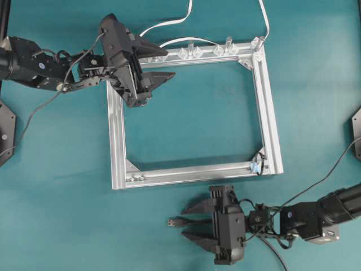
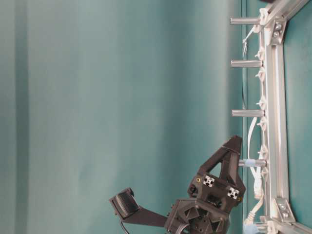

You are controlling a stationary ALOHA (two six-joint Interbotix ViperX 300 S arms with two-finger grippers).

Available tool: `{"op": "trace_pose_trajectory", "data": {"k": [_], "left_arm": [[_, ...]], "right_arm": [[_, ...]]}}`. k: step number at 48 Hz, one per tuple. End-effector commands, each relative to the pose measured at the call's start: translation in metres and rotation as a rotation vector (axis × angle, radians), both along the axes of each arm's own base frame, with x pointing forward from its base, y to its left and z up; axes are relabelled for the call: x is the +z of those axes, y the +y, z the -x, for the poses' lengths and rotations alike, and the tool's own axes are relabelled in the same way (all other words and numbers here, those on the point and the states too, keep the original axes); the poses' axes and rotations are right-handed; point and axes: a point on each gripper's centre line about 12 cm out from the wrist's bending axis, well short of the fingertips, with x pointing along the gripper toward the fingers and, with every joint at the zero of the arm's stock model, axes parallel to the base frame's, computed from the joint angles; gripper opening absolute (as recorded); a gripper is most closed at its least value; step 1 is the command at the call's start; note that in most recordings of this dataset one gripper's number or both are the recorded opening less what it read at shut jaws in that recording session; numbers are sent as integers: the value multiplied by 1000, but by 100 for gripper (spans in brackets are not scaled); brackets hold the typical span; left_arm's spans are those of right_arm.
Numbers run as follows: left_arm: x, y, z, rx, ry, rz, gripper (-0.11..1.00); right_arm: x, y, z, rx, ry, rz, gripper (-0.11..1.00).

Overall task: Insert the wire through the string loop located on the right side.
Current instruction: 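Close the right gripper on the cable just behind the USB plug, then lift the USB cable and carry it right, away from the frame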

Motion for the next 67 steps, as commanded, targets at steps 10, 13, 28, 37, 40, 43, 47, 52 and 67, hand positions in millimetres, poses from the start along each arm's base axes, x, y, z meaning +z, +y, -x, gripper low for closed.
{"op": "trace_pose_trajectory", "data": {"k": [10, 13, 28, 37, 40, 43, 47, 52, 67], "left_arm": [[13, 0, -2, -3, -37, -14, 71], [13, 0, -2, -3, -37, -14, 71], [14, 0, -2, -4, -38, -16, 71], [13, 0, -2, -4, -36, -15, 71], [13, 0, -2, -5, -35, -16, 71], [13, 0, -2, -4, -37, -15, 71], [13, 0, -2, -4, -36, -15, 71], [13, 0, -2, -4, -35, -16, 71], [14, 0, -3, -5, -38, -18, 71]], "right_arm": [[5, -1, 7, 16, 30, -3, 23], [6, -2, 9, 15, 30, -4, 22], [6, -5, 11, 15, 29, 6, 20], [7, -7, 9, 12, 27, 14, 20], [7, -7, 9, 10, 26, 14, 20], [7, -7, 9, 11, 26, 15, 20], [7, -7, 9, 11, 26, 15, 20], [8, -7, 9, 12, 24, 17, 20], [32, -14, 7, 5, -18, 5, 20]]}}
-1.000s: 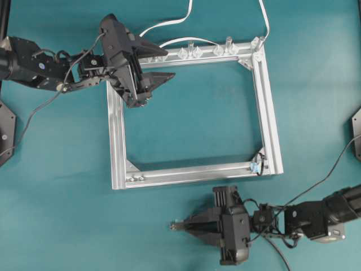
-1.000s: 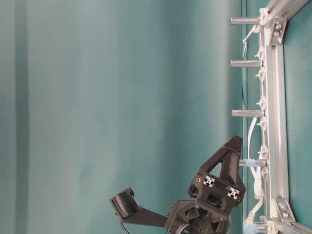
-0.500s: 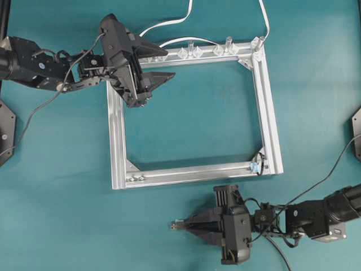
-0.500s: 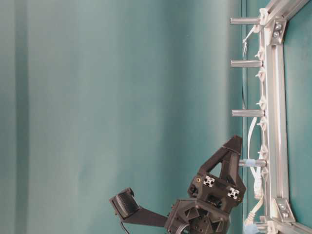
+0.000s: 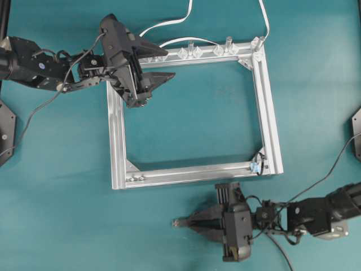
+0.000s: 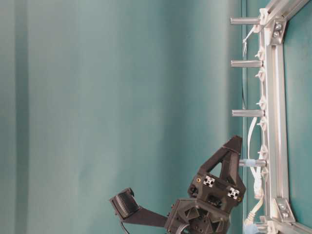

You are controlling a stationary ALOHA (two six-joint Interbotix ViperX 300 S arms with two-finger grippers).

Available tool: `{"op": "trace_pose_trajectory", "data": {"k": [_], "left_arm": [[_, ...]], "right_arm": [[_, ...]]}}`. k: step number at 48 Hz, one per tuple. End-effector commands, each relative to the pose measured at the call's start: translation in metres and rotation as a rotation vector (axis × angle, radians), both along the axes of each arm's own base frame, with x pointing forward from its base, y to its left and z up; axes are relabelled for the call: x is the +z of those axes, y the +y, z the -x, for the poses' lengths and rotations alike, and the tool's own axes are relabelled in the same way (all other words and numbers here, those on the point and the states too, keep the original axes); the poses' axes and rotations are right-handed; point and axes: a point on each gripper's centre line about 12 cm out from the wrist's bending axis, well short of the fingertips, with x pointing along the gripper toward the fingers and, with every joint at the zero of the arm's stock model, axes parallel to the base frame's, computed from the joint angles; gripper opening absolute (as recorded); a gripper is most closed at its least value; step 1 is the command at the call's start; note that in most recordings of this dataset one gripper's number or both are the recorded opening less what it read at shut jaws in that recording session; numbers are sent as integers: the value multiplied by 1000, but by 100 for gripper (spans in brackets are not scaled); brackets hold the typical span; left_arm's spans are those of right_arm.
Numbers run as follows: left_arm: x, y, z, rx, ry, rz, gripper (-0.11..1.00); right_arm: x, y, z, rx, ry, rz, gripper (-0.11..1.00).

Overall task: Insert the wire through the string loop located on the right side.
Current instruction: 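Lift the USB cable and carry it right, away from the frame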

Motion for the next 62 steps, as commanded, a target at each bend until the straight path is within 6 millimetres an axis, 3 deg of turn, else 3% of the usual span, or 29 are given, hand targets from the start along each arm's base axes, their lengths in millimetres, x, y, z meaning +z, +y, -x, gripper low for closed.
{"op": "trace_pose_trajectory", "data": {"k": [1, 22, 62], "left_arm": [[15, 0, -3, -5, -40, -19, 71], [15, 0, -3, -5, -42, -19, 71], [12, -1, -1, -4, -35, -12, 70]], "right_arm": [[27, -6, -6, -16, -53, -20, 20], [73, -11, -6, 22, -122, 6, 20], [70, -9, -4, 35, -91, 0, 20]]}}
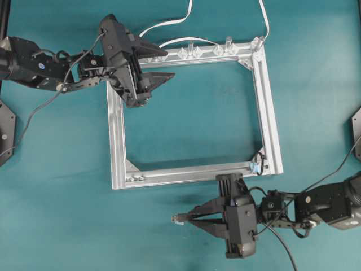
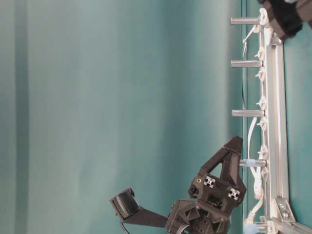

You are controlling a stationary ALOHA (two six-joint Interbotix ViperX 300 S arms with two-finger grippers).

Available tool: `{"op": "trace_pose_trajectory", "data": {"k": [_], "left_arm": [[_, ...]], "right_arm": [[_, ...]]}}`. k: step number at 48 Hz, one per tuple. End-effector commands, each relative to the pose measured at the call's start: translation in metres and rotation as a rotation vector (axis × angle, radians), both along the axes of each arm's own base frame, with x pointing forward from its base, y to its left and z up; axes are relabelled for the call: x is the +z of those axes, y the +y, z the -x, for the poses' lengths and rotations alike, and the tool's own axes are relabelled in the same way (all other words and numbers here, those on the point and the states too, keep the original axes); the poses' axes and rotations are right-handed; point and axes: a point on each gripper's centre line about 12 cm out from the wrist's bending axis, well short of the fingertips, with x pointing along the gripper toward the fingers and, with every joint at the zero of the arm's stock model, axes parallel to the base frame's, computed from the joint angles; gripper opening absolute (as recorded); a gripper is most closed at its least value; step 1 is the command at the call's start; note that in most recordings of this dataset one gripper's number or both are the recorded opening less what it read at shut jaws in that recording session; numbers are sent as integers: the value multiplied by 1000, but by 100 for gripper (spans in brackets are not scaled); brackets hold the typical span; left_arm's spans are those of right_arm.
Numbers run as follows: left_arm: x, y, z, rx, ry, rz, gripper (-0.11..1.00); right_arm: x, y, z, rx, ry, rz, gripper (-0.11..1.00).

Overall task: Insert the wire through the string loop located on the right side.
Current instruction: 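Lift the USB cable and carry it right, away from the frame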

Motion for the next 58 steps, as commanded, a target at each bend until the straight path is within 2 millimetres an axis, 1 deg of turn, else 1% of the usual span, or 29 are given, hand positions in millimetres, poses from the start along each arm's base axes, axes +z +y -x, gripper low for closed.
{"op": "trace_pose_trajectory", "data": {"k": [1, 8, 15, 24, 28, 35, 45, 58], "left_arm": [[14, -1, -2, -4, -39, -13, 70], [13, -1, -2, -6, -35, -11, 70], [13, -1, -2, -4, -35, -11, 70], [15, 0, -4, -3, -42, -10, 70], [17, 0, -6, -5, -46, -12, 70], [18, 1, -6, -3, -49, -13, 70], [18, 1, -6, -3, -50, -11, 70], [19, 1, -8, -3, -54, -12, 70]], "right_arm": [[18, 1, -3, 0, -45, -20, 20], [23, 1, 4, 11, -39, -26, 20], [31, -7, 25, 22, -37, -26, 20], [27, -13, 58, 53, -7, -9, 20], [26, -13, 73, 76, 4, -4, 20], [29, -14, 93, 88, 13, -23, 20], [25, -10, 125, 88, 54, -71, 20], [21, -14, 155, 13, 44, -104, 20]]}}
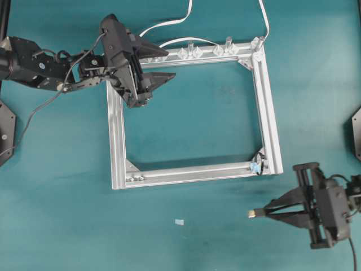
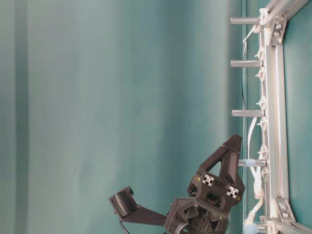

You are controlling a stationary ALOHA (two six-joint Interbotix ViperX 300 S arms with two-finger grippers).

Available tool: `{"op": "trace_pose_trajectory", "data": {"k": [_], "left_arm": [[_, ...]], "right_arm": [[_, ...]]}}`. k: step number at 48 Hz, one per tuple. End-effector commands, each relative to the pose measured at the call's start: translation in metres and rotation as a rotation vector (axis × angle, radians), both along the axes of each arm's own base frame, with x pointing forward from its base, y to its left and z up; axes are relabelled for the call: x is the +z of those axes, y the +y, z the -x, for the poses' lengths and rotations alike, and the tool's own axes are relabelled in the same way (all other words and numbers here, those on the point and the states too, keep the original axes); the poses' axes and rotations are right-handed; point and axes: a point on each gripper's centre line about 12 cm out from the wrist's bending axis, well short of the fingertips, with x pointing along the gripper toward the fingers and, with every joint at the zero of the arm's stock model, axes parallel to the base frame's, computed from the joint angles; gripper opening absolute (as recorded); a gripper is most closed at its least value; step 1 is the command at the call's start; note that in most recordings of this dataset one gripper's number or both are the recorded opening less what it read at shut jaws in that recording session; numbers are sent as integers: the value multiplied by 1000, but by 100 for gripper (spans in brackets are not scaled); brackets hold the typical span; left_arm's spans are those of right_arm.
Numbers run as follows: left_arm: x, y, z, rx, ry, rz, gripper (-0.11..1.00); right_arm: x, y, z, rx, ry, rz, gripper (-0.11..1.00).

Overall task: Insert the wire through the string loop located on the right side.
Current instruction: 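Lift the USB cable and carry it right, away from the frame, then swing the plug left toward the zip-tie loop at the frame corner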

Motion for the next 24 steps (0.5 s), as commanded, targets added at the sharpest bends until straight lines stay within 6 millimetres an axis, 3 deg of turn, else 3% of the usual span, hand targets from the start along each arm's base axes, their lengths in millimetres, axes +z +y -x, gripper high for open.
{"op": "trace_pose_trajectory", "data": {"k": [1, 24], "left_arm": [[17, 2, -5, 0, -52, -14, 70], [17, 1, -5, 0, -52, -14, 69]], "right_arm": [[7, 0, 7, -23, -36, -15, 20], [6, -1, 40, -14, 36, 41, 20]]}}
